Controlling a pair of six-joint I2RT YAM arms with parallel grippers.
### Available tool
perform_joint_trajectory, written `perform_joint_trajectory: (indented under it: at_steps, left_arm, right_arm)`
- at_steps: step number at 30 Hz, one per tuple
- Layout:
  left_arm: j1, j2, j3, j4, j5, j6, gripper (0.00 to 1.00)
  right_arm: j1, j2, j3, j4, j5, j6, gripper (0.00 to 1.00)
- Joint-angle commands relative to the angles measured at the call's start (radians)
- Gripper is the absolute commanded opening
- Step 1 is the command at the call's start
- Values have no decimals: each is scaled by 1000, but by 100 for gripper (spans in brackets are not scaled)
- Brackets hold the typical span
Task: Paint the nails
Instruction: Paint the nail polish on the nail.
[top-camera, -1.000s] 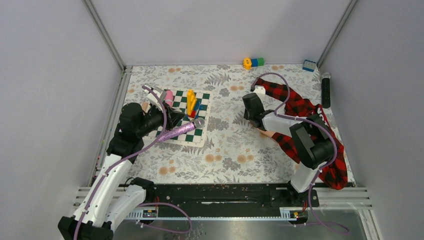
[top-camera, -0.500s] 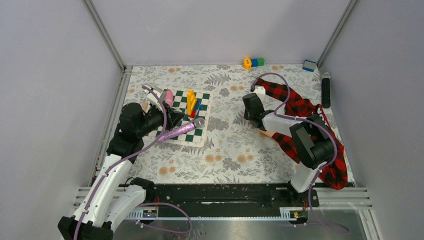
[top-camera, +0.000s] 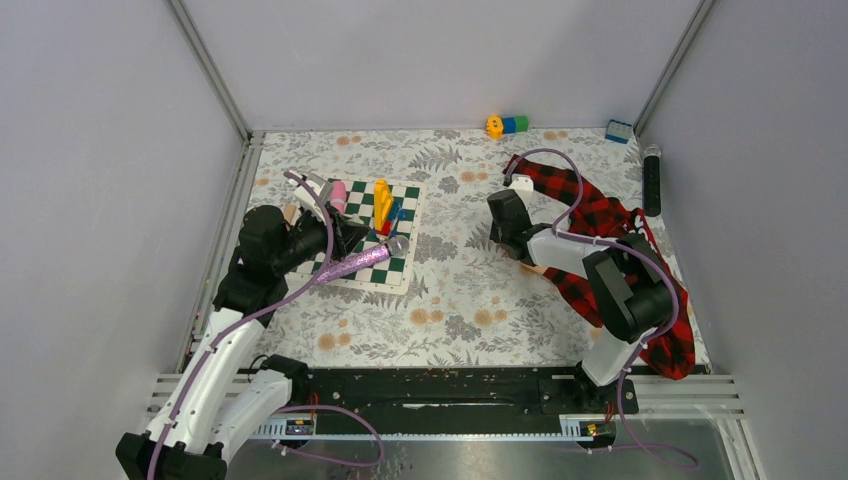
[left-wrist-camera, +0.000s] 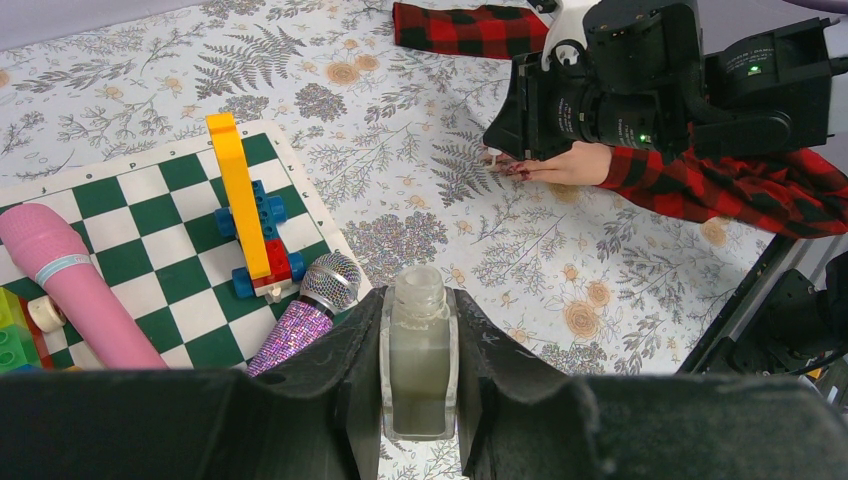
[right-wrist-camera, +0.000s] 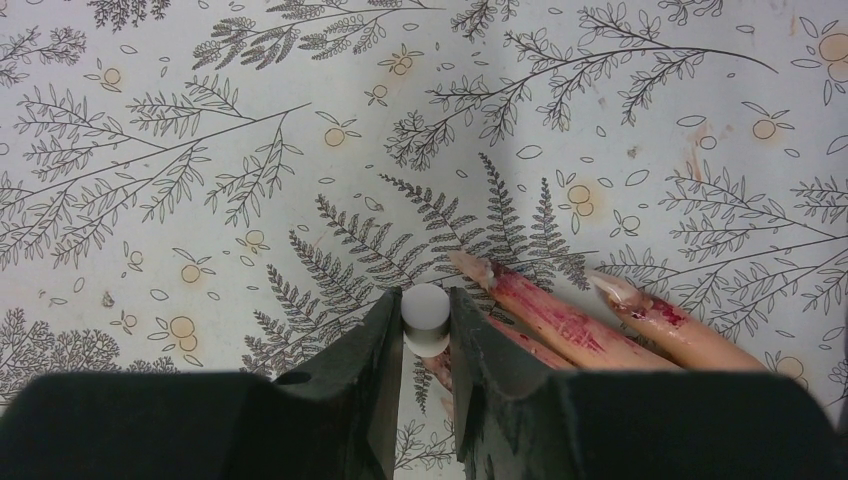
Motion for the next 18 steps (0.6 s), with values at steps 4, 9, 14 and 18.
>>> perform_joint_trajectory:
  at_steps: [4,9,14,18]
  left_arm:
    - [5,-19,2,61,-3,-14,0]
    - [6,-19,2,60,-3,-13,0]
    - [5,-20,1,61,0,-16,0]
    - [5,-20,2,63,1,-17,0]
  right_arm:
    - [-3,-57,-15,18,34,-10,0]
    - [-4,-61,-18,20,27,-13,0]
    - [-4,-65,-25,20,23,-16,0]
    - [-3,-68,-27,18,22,-23,0]
